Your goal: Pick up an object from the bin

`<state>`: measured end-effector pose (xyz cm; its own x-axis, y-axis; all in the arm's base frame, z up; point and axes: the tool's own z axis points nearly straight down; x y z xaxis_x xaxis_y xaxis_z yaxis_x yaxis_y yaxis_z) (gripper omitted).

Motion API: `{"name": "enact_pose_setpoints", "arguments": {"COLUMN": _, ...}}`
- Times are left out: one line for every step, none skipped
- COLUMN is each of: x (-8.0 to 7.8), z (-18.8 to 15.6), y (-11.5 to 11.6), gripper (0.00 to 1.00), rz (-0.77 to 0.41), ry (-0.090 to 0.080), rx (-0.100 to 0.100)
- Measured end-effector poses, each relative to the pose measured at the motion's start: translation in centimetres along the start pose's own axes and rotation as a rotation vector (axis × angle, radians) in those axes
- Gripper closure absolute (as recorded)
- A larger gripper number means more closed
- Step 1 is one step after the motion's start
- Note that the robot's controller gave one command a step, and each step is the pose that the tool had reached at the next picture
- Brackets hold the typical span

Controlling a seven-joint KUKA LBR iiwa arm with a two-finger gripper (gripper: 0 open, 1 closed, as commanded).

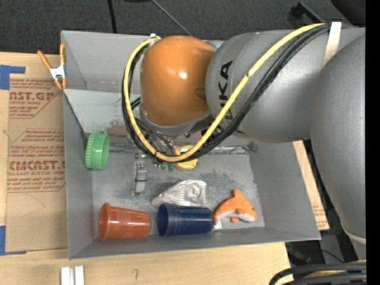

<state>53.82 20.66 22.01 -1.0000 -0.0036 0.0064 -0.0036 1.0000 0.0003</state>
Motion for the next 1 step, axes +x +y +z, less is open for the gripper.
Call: {"name": "enact_pose_setpoints", "arguments": {"x": -0.19, "z": -0.47, "y": -0.11, "gripper": 0.0, "rz": 0.002, "ry": -0.008, "rx": -0.002}}
